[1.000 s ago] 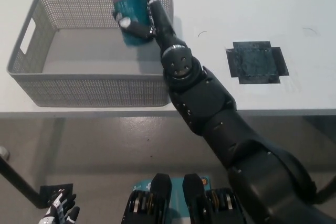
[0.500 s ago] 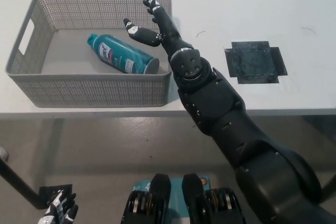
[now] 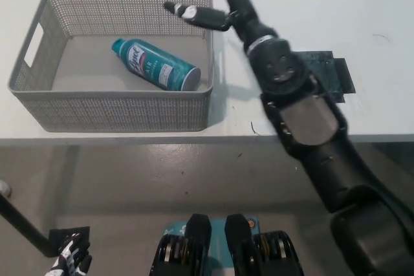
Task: Use the right hand to pick up an air purifying spray and put it inside a container
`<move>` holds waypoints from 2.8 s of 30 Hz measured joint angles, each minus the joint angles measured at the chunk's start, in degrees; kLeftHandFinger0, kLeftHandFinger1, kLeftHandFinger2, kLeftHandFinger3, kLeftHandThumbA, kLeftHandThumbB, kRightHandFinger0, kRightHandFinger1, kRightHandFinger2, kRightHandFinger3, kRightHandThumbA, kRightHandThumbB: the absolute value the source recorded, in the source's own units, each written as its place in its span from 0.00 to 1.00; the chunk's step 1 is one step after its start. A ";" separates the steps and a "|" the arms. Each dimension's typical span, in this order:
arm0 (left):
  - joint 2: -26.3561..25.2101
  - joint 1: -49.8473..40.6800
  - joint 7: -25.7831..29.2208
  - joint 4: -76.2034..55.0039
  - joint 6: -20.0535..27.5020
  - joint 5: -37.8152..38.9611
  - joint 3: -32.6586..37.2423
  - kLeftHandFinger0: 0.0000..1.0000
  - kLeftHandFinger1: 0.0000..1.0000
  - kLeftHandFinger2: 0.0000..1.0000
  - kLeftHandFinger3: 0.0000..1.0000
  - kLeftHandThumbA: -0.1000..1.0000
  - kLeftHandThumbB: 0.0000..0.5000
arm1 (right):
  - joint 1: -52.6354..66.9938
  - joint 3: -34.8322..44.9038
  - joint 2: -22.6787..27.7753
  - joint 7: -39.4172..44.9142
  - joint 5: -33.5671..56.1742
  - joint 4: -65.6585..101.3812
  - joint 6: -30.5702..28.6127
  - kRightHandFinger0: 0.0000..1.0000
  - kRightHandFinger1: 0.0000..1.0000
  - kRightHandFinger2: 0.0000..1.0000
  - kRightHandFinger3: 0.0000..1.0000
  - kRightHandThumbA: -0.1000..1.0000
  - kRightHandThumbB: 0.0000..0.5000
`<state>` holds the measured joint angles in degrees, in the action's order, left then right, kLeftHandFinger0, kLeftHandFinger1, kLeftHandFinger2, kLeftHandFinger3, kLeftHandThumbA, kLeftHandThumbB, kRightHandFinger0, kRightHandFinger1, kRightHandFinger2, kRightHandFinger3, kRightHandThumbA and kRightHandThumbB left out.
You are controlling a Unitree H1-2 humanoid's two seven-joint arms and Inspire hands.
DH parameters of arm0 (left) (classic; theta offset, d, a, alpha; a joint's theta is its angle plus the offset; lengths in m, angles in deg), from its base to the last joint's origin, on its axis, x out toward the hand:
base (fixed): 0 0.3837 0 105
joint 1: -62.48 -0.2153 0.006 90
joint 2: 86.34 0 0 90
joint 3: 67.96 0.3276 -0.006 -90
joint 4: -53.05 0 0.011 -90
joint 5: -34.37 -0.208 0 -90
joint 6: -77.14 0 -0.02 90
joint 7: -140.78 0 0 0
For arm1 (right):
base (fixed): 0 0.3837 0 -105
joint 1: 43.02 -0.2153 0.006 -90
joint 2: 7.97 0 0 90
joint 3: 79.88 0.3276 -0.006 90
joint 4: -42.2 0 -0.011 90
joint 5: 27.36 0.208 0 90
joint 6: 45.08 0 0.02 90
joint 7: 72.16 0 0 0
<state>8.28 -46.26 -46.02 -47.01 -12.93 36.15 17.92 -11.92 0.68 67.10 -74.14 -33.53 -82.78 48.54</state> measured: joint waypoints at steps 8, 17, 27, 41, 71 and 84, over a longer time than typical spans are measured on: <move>-0.01 0.00 0.00 0.37 0.00 0.08 -0.31 1.00 1.00 1.00 1.00 0.87 0.54 | 7.45 0.89 4.87 2.00 0.43 16.71 3.02 1.00 1.00 1.00 1.00 0.83 1.00; -0.04 0.02 0.00 0.88 0.05 0.08 -0.47 1.00 1.00 1.00 1.00 1.00 0.68 | 27.43 2.31 9.24 2.88 0.77 35.64 3.80 1.00 1.00 1.00 1.00 0.82 0.95; -0.14 -0.10 0.03 2.19 0.76 0.42 -3.12 1.00 1.00 1.00 1.00 1.00 0.94 | 60.09 4.41 16.39 3.29 0.11 47.89 -1.81 1.00 1.00 1.00 1.00 0.98 0.88; 1.64 -0.34 1.20 3.74 6.42 1.95 -8.95 1.00 1.00 1.00 1.00 1.00 0.94 | 72.84 5.85 18.79 3.83 -0.34 30.70 -12.92 1.00 1.00 1.00 1.00 1.00 0.70; 2.05 0.53 1.25 5.81 13.24 2.60 -11.49 1.00 1.00 1.00 1.00 1.00 0.94 | 69.03 8.61 18.35 9.48 6.49 24.86 -14.56 1.00 1.00 1.00 1.00 1.00 0.69; 2.05 0.57 1.24 5.79 13.41 2.46 -11.49 1.00 1.00 1.00 1.00 1.00 0.89 | 69.01 8.62 18.35 10.08 6.53 24.85 -14.59 1.00 1.00 1.00 1.00 1.00 0.78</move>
<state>10.33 -45.69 -44.78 -41.22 0.48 38.61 6.43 57.09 9.30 85.45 -64.06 -26.99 -57.93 33.96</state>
